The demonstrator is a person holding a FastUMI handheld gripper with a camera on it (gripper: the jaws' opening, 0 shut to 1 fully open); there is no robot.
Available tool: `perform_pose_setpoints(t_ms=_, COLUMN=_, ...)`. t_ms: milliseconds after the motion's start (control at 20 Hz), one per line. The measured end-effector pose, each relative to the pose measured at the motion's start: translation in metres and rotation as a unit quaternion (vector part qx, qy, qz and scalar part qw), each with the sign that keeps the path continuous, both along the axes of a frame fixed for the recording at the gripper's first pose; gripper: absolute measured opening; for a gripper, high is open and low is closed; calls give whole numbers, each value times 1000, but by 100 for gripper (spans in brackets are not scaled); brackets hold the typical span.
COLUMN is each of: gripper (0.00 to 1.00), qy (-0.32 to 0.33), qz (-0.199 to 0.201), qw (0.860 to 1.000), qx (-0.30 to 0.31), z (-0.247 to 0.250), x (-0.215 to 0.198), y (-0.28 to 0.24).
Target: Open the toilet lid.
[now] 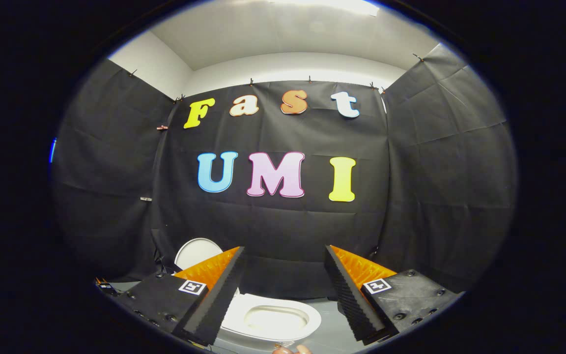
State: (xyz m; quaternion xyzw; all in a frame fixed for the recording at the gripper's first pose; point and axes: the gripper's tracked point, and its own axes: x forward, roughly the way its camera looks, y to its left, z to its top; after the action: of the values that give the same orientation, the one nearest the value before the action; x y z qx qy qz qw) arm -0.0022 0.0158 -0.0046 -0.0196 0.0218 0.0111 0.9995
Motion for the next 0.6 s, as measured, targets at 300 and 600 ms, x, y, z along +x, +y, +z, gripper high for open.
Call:
perform_pose_setpoints(t_ms=300, gripper=100, qy=0, qz=10, qw=1000, qx=28, z=1, x=4, y=-10)
perform_pose_setpoints(t_ms=600, gripper=100, qy=11, qz=11, qw=999, qx=41, z=-3, x=11, y=-26)
